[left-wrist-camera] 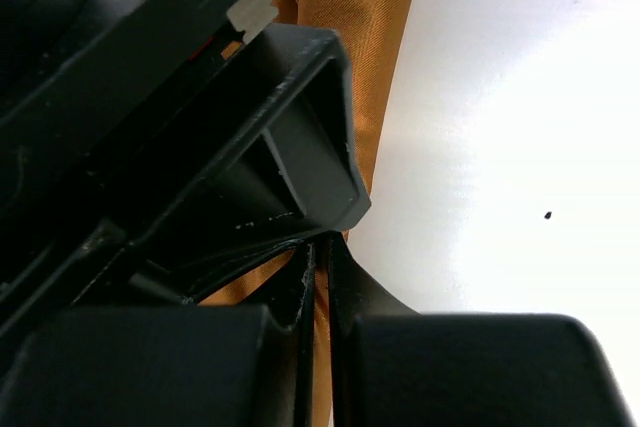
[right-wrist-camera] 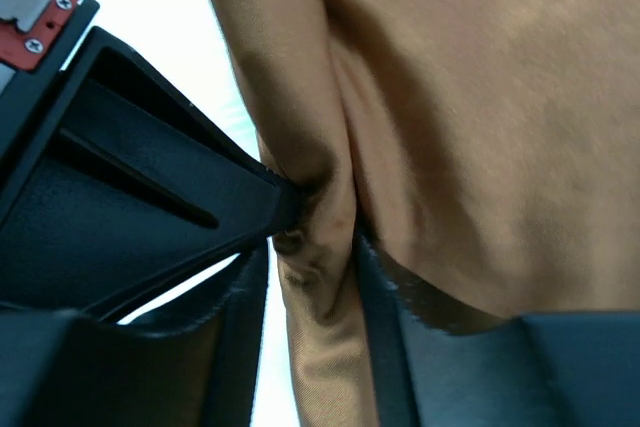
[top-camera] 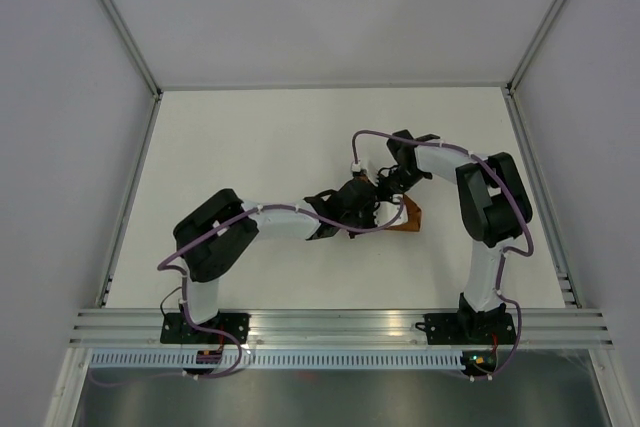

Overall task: Fold the napkin, place the utensils inside, and roll it up
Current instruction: Roll the napkin with the utensil

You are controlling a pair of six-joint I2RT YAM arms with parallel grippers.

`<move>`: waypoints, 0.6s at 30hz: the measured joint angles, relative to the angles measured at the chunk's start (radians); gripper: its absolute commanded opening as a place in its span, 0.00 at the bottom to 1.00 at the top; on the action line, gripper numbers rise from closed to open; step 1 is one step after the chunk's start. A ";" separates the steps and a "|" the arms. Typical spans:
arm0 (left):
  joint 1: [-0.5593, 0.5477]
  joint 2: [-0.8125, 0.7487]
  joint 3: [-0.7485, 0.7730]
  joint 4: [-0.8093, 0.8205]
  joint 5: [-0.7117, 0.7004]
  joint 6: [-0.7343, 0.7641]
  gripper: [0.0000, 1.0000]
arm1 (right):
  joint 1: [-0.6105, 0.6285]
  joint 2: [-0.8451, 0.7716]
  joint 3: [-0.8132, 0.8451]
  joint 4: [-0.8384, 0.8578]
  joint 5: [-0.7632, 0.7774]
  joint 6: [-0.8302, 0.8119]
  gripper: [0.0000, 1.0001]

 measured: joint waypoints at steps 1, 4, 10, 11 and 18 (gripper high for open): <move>0.005 0.002 0.005 -0.003 0.014 -0.008 0.02 | -0.005 -0.003 0.000 -0.002 0.004 0.011 0.51; 0.018 0.010 0.019 -0.010 0.053 -0.038 0.02 | -0.022 -0.011 0.000 0.000 0.015 0.045 0.54; 0.021 0.024 0.040 -0.019 0.126 -0.102 0.02 | -0.099 -0.034 0.006 0.061 0.054 0.138 0.59; 0.021 0.025 0.042 -0.022 0.142 -0.112 0.02 | -0.119 -0.037 0.011 0.079 0.063 0.153 0.60; 0.035 0.039 0.066 -0.062 0.247 -0.190 0.02 | -0.287 -0.056 0.085 0.159 0.052 0.257 0.62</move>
